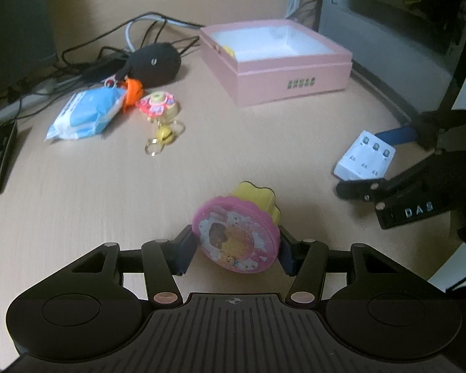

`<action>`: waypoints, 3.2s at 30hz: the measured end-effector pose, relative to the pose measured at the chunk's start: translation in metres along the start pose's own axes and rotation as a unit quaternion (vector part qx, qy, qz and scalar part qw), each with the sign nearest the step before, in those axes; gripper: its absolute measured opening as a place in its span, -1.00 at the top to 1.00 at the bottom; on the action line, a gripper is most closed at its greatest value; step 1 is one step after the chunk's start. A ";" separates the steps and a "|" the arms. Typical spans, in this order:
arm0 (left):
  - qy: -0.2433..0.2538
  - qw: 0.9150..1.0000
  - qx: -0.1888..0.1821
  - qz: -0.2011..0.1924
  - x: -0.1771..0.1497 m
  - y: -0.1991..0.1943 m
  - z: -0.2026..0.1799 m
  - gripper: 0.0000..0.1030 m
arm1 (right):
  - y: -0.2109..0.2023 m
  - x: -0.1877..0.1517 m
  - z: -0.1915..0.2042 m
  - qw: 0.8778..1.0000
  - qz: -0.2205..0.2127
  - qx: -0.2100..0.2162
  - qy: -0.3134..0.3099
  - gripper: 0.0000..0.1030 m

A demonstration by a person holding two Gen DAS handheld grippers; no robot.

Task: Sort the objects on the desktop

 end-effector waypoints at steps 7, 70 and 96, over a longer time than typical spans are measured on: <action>0.008 0.999 -0.027 -0.027 0.023 -0.010 -0.004 -0.14 | -0.034 0.010 -0.010 1.000 -0.017 -0.007 0.012 -0.76; -0.137 0.976 0.170 -0.025 0.116 0.109 0.149 -0.78 | -0.006 0.062 0.008 0.993 -0.084 -0.062 0.061 -0.93; -0.208 0.965 0.157 -0.019 0.012 0.023 0.169 0.36 | 0.001 0.079 0.087 0.993 -0.083 -0.010 -0.080 -0.96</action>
Point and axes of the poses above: each gripper's, at about its wrist camera, not at the fingertips, and y roughly the way its jaws point, z to its left, x to its top, the point moved 2 cm from there along y, roughly the way its jaws point, and after that the axes turned 2 degrees about -y, right-handed, at the moved point
